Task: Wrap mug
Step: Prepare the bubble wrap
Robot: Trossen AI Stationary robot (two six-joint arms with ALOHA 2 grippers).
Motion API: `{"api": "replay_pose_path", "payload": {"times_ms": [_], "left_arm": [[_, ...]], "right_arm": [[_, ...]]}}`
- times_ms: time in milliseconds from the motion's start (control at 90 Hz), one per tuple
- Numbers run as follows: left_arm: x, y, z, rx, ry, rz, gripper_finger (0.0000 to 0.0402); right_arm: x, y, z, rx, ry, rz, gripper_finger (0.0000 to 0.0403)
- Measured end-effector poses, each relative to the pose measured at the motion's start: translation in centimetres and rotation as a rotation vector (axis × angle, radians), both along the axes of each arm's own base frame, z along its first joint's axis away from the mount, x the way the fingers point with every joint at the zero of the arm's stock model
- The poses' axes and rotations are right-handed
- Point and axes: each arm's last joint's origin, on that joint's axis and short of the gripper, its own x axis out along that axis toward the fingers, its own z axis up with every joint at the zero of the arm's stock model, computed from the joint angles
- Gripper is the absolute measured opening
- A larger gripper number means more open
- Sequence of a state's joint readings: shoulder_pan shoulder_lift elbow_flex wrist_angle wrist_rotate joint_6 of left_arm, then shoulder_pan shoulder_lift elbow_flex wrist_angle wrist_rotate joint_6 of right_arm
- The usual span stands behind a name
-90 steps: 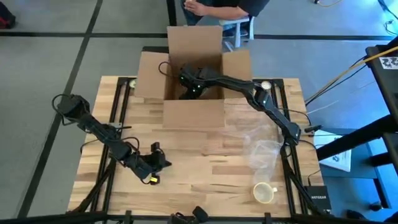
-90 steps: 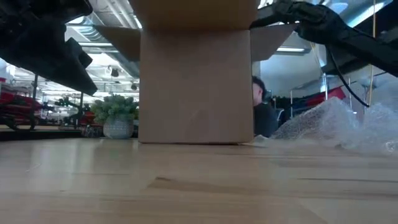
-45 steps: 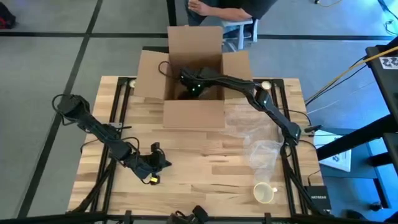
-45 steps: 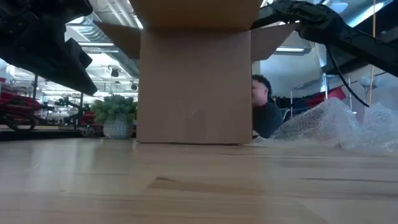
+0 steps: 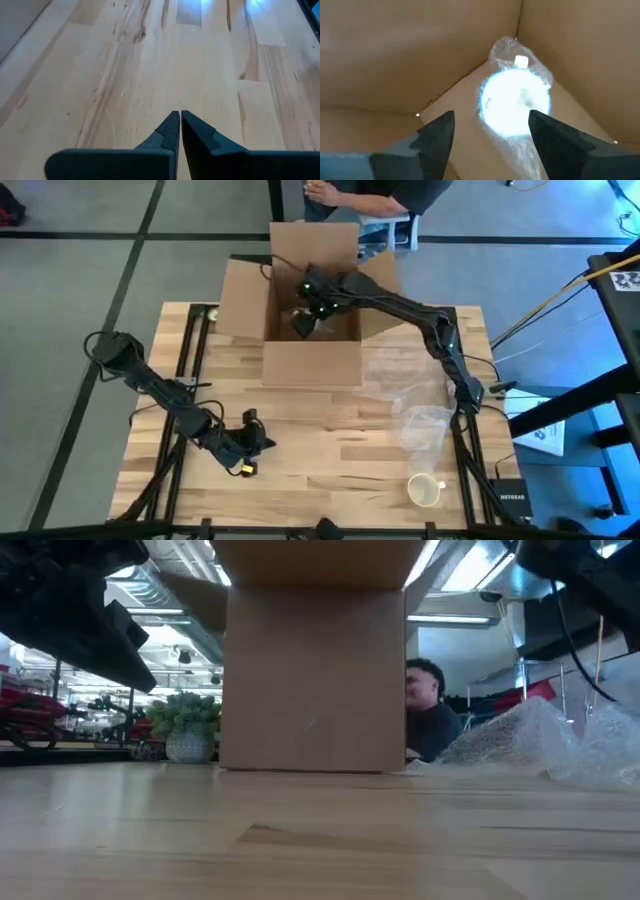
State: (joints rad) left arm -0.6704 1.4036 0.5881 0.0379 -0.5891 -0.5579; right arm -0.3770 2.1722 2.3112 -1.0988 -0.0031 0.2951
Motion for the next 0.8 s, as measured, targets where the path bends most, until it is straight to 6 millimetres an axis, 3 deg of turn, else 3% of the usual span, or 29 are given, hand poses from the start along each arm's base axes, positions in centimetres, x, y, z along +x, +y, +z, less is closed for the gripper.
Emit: {"api": "replay_pose_path", "payload": {"times_ms": [411,578,800], "left_arm": [[0.0,0.0,0.0,-0.001,0.0,0.0,0.0],[0.0,0.0,0.0,-0.002,0.0,0.001,0.0],[-0.1,-0.1,0.0,0.002,0.001,-0.006,0.0]], "right_arm": [[-6.4,8.4,8.1,-0.038,0.038,0.118,0.0241],[-8.0,13.5,9.4,-0.07,0.076,0.157,0.0241],[-9.9,20.8,9.7,-0.092,0.137,0.177,0.0241]]}}
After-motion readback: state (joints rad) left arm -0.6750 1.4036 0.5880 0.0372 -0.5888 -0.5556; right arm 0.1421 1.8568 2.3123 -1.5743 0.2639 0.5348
